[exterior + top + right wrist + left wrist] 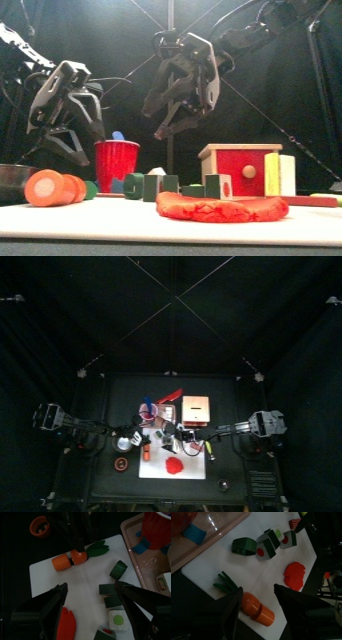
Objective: Put carrot top into soy sauce bowl
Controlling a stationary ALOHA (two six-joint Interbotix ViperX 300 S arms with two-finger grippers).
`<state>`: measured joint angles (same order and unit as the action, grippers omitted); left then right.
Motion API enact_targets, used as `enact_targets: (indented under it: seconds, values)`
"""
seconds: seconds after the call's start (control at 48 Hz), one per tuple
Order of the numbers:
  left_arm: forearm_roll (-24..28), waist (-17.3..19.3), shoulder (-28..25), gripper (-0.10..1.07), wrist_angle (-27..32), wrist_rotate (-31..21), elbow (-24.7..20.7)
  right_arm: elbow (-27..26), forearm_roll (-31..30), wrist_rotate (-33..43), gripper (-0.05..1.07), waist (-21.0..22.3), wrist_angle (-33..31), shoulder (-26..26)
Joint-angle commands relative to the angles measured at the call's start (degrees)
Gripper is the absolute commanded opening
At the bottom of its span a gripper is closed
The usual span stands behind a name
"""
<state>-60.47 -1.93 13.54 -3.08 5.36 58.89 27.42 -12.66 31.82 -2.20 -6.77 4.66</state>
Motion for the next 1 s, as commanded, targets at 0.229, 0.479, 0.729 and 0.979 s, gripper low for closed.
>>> enact_targets:
  seconds: [0.229,0.479,0.729,0.979]
  values:
    - [0.18,0.26,0.09,0.89,0.26,0.18,0.0,-1.23,0.09,0.0,1.03,0.09,-0.88,-2.55]
    - [3.52,2.29,3.25,0.89,3.16,0.35,-3.69,-1.14,0.09,0.0,1.03,0.09,-0.88,-2.46]
    - [10.2,5.89,7.12,0.89,12.22,0.26,-10.11,-1.14,0.09,0.0,1.03,0.09,-0.88,-2.55]
    - [17.75,10.02,8.61,0.89,22.06,0.0,-16.61,-1.05,0.09,0.0,1.03,0.09,-1.32,-2.55]
